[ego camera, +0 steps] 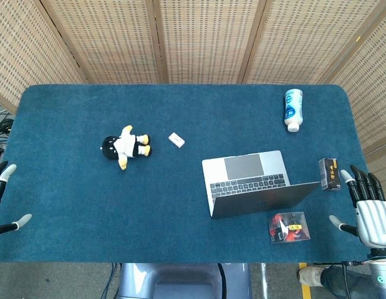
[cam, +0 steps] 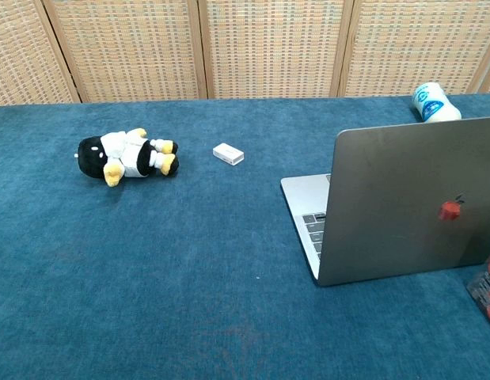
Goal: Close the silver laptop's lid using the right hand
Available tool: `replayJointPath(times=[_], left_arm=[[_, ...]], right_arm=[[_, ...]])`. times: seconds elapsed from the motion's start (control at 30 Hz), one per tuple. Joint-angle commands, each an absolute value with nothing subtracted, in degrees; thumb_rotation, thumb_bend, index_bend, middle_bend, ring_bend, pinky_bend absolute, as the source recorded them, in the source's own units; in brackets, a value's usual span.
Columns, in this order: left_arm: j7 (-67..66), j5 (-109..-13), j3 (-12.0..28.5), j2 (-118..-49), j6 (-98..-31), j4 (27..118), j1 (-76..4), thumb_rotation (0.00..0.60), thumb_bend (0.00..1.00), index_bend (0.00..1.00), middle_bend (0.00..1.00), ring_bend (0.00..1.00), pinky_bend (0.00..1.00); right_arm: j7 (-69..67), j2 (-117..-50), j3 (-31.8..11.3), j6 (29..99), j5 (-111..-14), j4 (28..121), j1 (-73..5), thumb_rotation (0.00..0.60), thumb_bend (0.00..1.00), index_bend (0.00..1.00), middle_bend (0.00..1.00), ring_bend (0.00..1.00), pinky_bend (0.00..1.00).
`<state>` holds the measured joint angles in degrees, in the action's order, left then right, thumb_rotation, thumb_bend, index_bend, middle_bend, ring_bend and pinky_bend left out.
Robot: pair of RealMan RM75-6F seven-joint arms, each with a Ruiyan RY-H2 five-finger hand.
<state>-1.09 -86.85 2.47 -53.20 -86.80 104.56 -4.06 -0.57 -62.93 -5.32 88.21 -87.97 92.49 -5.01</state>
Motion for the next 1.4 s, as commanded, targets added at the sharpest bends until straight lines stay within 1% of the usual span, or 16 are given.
replayJointPath(times=[0.03, 0.33, 0.53, 0.77, 0.93, 1.2, 1.27, 1.37, 1.4], left_arm=[[-1.02, -86.83, 2.49, -53.13, -86.82, 104.61, -4.05, 0.6, 0.0, 0.0, 0.0, 0.0, 0.0], [-0.64, -86.68, 2.65, -52.9, -87.08, 104.72, -3.95, 0.6, 0.0, 0.0, 0.0, 0.0, 0.0], [-0.6, -85.7, 3.03, -52.95, -86.57, 104.63, -4.21, 0.6, 0.0, 0.0, 0.0, 0.0, 0.0], [-1.41, -83.78, 3.66, -53.13, -85.14, 104.76, -4.94, 0.6, 0.0, 0.0, 0.0, 0.0, 0.0], [-1.85, -82.61, 4.0, -53.35, -84.34, 104.64, -5.35, 0.6, 0.0, 0.0, 0.0, 0.0, 0.0], [-2.59, -81.59, 4.26, -53.57, -83.49, 104.66, -5.81, 0.6, 0.0, 0.0, 0.0, 0.0, 0.0], [-2.65, -81.24, 4.38, -53.61, -83.32, 104.7, -5.91, 0.6, 0.0, 0.0, 0.0, 0.0, 0.0], [-2.56, -80.88, 4.49, -53.6, -83.1, 104.62, -6.02, 0.6, 0.0, 0.0, 0.0, 0.0, 0.0], [-2.54, -80.83, 4.51, -53.59, -83.02, 104.64, -6.06, 0.6, 0.0, 0.0, 0.0, 0.0, 0.0]], right_arm=[[-0.55, -62.94, -5.3, 88.23, -87.99, 92.47, -4.99, 0.6, 0.0, 0.0, 0.0, 0.0, 0.0], [-0.95, -62.96, -5.01, 87.26, -88.56, 92.61, -5.54, 0.6, 0.0, 0.0, 0.0, 0.0, 0.0], [-3.74, -62.52, -5.45, 82.39, -90.8, 92.19, -9.71, 0.6, 0.0, 0.0, 0.0, 0.0, 0.0], [-13.0, -61.04, -6.38, 76.35, -93.41, 90.92, -15.8, 0.6, 0.0, 0.0, 0.0, 0.0, 0.0], [-15.26, -62.36, -6.99, 74.46, -94.59, 88.18, -18.98, 0.6, 0.0, 0.0, 0.0, 0.0, 0.0], [-16.22, -63.53, -7.37, 70.61, -94.02, 87.19, -22.48, 0.6, 0.0, 0.0, 0.0, 0.0, 0.0], [-15.4, -63.86, -7.45, 69.76, -93.58, 87.1, -23.27, 0.6, 0.02, 0.0, 0.0, 0.0, 0.0], [-14.34, -64.28, -7.47, 69.0, -92.95, 87.17, -23.95, 0.6, 0.1, 0.0, 0.0, 0.0, 0.0], [-14.01, -64.45, -7.53, 68.73, -92.67, 87.22, -24.2, 0.6, 0.1, 0.0, 0.0, 0.0, 0.0]])
